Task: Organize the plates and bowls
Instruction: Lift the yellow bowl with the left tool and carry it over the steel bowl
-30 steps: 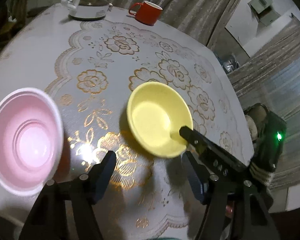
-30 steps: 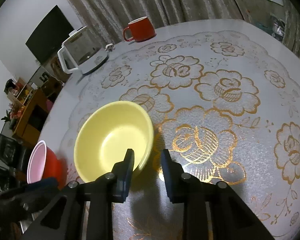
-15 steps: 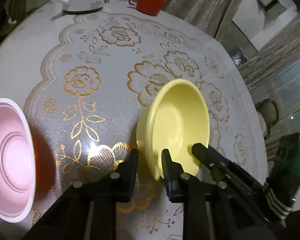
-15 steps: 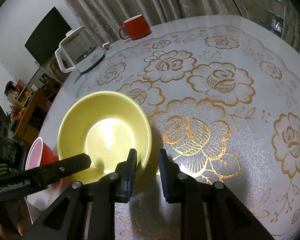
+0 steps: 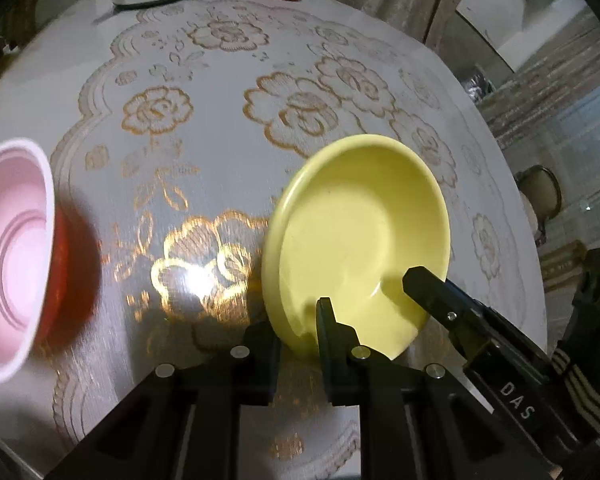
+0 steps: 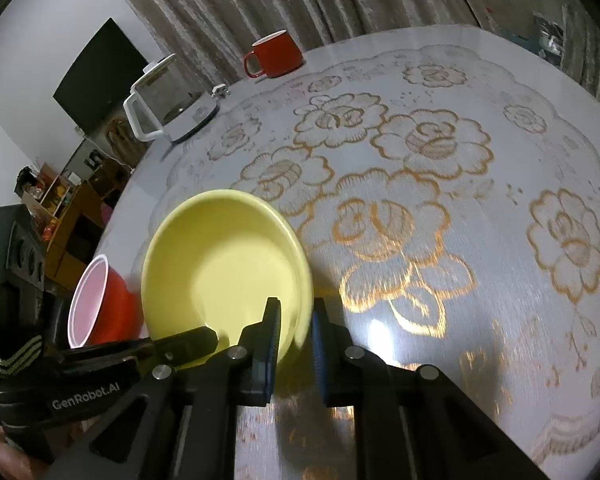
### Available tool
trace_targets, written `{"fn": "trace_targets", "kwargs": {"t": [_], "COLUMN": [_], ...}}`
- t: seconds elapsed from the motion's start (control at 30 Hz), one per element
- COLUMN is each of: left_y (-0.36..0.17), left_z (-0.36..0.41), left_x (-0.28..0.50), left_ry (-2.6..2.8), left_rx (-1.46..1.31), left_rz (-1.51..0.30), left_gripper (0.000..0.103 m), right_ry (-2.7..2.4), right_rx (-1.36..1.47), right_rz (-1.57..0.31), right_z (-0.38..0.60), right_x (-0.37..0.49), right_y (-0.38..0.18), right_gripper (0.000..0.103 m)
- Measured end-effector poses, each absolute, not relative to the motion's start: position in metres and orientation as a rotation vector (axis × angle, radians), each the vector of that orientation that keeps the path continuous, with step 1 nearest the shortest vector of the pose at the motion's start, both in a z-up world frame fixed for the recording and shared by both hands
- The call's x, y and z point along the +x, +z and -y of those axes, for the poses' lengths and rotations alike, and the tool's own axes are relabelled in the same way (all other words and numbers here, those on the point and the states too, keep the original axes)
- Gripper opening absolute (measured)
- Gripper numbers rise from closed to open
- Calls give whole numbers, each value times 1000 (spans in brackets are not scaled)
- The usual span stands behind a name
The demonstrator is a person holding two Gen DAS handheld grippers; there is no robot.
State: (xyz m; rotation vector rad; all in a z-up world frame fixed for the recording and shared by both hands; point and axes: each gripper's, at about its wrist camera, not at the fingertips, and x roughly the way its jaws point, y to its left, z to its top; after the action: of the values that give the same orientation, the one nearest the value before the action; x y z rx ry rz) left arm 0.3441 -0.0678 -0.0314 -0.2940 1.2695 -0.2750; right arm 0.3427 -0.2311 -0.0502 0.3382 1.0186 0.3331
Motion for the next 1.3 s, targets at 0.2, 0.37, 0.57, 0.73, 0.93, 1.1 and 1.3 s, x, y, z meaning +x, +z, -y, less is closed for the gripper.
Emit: {"fn": "trace_targets", "kwargs": {"t": [0.2, 0.37, 0.57, 0.73, 0.93, 1.1, 1.3], "left_y": [-29, -13, -21, -24, -20, -15, -10], "left_z": [61, 47, 56, 70, 74, 72, 69], "left_x": [331, 329, 340, 336, 322, 304, 281], "left_ry": [-261, -195, -201, -227, -254, -267, -283], "left_rx": [-295, -311, -253, -213, -215, -229, -240], "left_rz": [-1260, -1166, -1183, -1181, -1177, -1160, -1155], "left_gripper": [33, 48, 21, 11, 11, 11, 11], "right_ry": [320, 307, 309, 352, 327, 323, 321], "right_rx": [359, 324, 351, 398, 385, 345, 327], "right_rz": [-1038, -1037, -1069, -1059, -1033, -1009, -1009], "right_z": [238, 233, 232, 234, 239, 239, 237], "right_x": [326, 340, 350, 343, 326, 304, 281], "right_y": [-51, -54, -65, -67, -56, -41, -32], "right_gripper": [14, 15, 16, 15, 11, 11, 11]}}
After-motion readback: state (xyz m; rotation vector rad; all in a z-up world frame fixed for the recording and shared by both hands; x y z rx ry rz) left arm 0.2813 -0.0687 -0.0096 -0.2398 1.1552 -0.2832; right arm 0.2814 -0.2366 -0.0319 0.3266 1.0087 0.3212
